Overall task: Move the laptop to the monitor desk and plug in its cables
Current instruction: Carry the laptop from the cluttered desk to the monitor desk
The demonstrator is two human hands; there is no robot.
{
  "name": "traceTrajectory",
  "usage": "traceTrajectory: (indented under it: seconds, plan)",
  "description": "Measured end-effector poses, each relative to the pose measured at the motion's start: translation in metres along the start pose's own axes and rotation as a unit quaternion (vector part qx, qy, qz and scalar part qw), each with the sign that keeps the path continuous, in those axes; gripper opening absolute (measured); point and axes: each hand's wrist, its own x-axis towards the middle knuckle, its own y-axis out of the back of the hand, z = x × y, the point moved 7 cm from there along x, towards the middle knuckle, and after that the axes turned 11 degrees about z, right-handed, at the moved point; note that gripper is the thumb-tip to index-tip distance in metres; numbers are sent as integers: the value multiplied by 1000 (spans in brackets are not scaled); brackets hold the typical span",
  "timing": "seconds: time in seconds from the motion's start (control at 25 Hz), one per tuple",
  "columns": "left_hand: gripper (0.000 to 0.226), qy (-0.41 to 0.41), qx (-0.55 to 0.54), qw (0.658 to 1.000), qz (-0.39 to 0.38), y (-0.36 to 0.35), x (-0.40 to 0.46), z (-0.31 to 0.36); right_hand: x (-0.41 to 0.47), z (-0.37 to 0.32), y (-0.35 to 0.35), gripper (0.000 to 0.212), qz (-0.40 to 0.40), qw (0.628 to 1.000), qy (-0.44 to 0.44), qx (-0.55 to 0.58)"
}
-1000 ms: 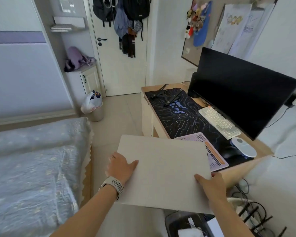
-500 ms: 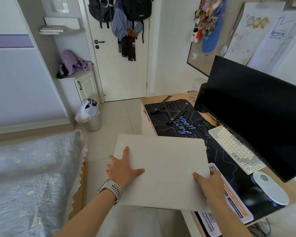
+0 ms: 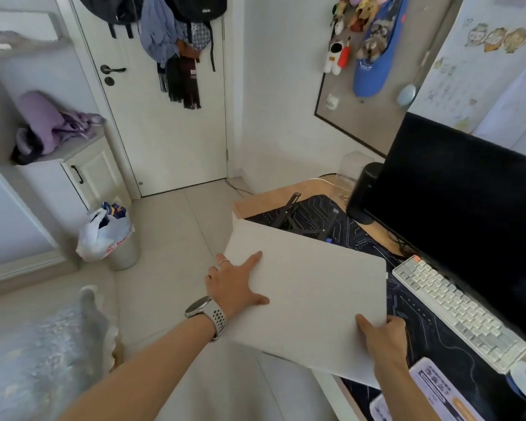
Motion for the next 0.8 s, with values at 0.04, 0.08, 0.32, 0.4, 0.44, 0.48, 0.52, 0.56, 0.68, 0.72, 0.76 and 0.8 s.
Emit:
traceTrajectory:
  seconds: [0.04,0.08,0.32,0.4,0.44,0.48,0.52,0.56,0.68,0.72,0.76,0.8]
  plan:
    - [104,-13,3,1000,-6,-1,19,3,7,-7,-8,48,10,1000,-5,6]
    - [104,-26,5,1000,-10,-3,42,7,17,-15,-18,44,20,1000,-12,9]
    - [101,-67,-11,997,-24,-20,169,39,91,-66,-79,40,57,998,-15,32]
    - [100,-67,-27,997,-35,-28,206,46,117,-78,-98,38,66,997,-21,27]
    - [100,-68,-36,996,-38,-30,221,51,128,-83,-108,39,64,997,-19,26]
    - [101,-69,-51,995,-46,-33,237,55,139,-88,-117,42,65,997,-18,23]
    - [102,-71,-66,994,-51,-37,252,58,151,-92,-125,46,73,997,-23,13]
    - [103,-72,-76,993,-55,-41,266,60,160,-95,-133,49,78,997,-27,1]
    - [107,-87,-81,991,-57,-49,304,71,177,-101,-156,55,91,994,-42,-45]
    - [107,-95,-84,990,-64,-55,315,72,181,-105,-164,59,95,993,-47,-61]
    - [107,-106,-88,988,-71,-60,326,74,183,-107,-170,64,98,991,-53,-77]
    - [107,-115,-96,985,-80,-67,336,76,180,-110,-174,72,101,989,-59,-94]
